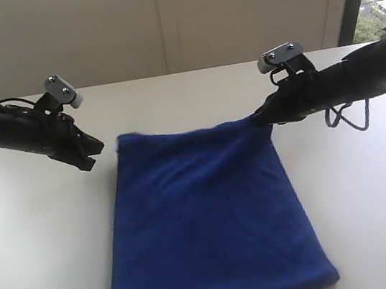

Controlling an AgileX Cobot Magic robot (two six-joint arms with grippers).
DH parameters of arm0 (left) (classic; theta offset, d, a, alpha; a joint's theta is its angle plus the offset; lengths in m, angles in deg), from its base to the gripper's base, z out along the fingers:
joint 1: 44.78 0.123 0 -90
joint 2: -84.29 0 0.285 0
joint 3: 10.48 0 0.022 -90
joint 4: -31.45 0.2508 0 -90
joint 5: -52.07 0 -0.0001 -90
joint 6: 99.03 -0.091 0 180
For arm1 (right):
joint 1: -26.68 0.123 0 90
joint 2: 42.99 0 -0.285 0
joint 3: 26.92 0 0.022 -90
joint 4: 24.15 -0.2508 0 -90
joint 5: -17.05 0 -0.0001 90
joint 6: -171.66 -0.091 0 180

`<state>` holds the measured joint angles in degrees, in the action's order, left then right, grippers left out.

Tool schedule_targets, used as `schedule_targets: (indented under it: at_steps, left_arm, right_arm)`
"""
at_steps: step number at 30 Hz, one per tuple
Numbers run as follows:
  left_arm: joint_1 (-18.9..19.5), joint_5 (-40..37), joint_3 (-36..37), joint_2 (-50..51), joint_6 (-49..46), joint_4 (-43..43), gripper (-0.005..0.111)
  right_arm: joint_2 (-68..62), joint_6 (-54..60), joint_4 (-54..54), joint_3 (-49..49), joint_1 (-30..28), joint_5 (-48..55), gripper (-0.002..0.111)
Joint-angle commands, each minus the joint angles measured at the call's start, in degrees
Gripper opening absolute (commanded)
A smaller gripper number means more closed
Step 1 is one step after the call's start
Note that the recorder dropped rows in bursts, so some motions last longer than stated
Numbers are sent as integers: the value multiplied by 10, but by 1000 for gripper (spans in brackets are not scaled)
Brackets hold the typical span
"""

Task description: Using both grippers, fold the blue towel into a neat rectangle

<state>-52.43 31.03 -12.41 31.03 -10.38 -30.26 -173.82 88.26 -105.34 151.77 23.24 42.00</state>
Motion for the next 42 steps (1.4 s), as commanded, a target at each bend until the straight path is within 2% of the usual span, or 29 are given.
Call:
schedule_targets:
  at_steps: [1,5,11,15,16,18,21,23,25,26,27,29,32,34,35,42]
  left_arm:
    - [6,12,3,-2,-91,-95,31]
    - [6,8,3,-2,-156,-168,35]
    - [6,-16,3,-2,-156,-175,35]
    - [6,-39,3,-2,-156,-177,35]
    - [6,-48,3,-2,-156,-178,35]
    - [6,-70,3,-2,-156,-184,35]
    - [3,-121,3,-2,-149,-224,35]
    - [-10,-131,3,-2,-139,-272,31]
    - [-35,-130,-10,-2,-134,-271,9]
    - [-57,-109,-25,1,-111,-249,0]
    - [-65,-93,-34,6,-87,-233,0]
    - [-80,-89,-60,25,-27,-176,0]
    - [-85,-165,-114,73,66,-104,0]
    - [-85,-166,-126,94,74,-102,0]
    - [-85,-161,-127,98,74,-102,0]
    - [-85,-117,-128,118,74,-82,0]
  right_arm:
    - [1,8,-4,3,-9,-11,9]
    - [1,8,-4,3,-9,-8,9]
    - [-1,8,-4,3,-9,-21,12]
    - [-5,0,-6,3,-9,-49,32]
    - [-5,-9,-6,3,-9,-58,42]
    - [-4,-9,-6,5,-9,-70,55]
    - [12,-15,-6,13,-9,-92,61]
    - [35,-27,-6,16,-9,-97,61]
    - [62,-67,-1,16,-9,-76,61]
    - [81,-111,13,16,-9,-18,59]
    - [88,-131,23,16,-9,18,57]
    - [102,-213,82,16,-9,85,45]
    - [108,-418,331,16,-9,198,0]
    - [109,-479,403,7,-6,259,0]
    - [109,-478,403,0,-1,269,0]
    - [109,-479,422,-60,60,231,0]
